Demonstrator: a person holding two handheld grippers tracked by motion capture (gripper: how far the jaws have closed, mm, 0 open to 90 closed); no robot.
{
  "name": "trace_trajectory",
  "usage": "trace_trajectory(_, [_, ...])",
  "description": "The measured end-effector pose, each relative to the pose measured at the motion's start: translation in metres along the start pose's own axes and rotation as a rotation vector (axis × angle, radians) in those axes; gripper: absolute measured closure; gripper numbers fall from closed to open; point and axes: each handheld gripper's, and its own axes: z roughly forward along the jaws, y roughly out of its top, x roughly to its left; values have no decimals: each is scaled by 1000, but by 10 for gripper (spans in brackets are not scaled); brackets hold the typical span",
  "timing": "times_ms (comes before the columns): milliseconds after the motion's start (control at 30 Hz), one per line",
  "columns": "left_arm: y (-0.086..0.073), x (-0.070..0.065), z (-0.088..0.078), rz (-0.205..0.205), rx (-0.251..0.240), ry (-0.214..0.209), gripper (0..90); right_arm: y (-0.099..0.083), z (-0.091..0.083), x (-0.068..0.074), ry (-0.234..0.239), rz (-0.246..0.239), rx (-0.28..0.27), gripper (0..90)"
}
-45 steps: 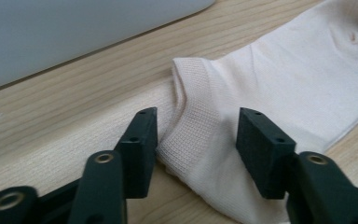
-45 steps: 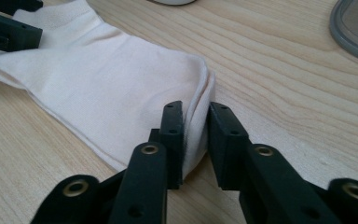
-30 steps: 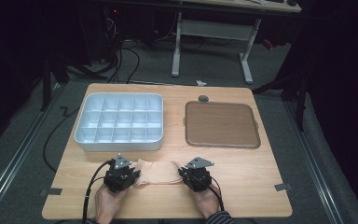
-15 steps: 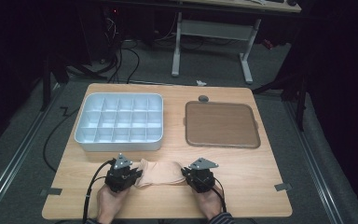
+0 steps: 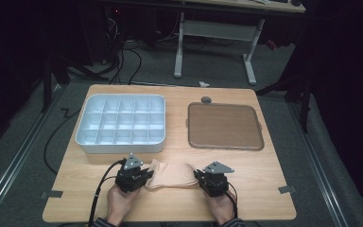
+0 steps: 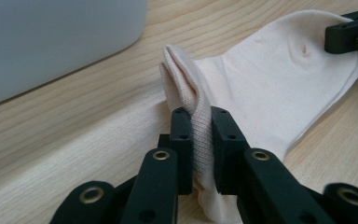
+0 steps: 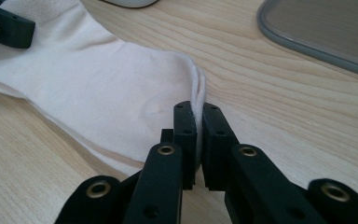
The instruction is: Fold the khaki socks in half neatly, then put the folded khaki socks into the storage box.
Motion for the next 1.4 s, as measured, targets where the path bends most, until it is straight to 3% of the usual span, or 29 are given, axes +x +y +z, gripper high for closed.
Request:
trace_trajectory(333, [3, -6, 13, -4, -1, -16, 799, -8, -8, -11, -15, 23, -9, 859])
trace_trajectory(633, [3, -6, 20, 2, 25, 16, 731, -15, -3, -15, 0, 38, 0, 843])
trace_trajectory(700, [2, -6, 19, 5, 22, 31, 659, -15, -3, -15, 1, 41, 2, 817])
trace_trajectory(833, [-2, -5, 18, 0, -4, 48, 524, -15, -2, -15, -13, 36, 3, 680])
trace_trajectory(1000, [-3, -3, 19, 21, -11, 75, 466, -15, -1, -17, -42, 27, 15, 585])
trace_trajectory(1033, [-7, -7, 19, 69, -27, 98, 454, -15, -1, -17, -47, 26, 17, 558])
trace_trajectory(1067, [-7, -7, 20, 80, -23, 101, 435, -16, -2, -17, -50, 28, 17, 544])
trace_trajectory(1333, [-7, -7, 20, 72, -23, 107, 386, -16, -6, -19, -64, 57, -3, 500])
trace_trajectory(1400, [-6, -7, 20, 70, -21, 110, 380, -11, -16, -20, -62, 56, -45, 494])
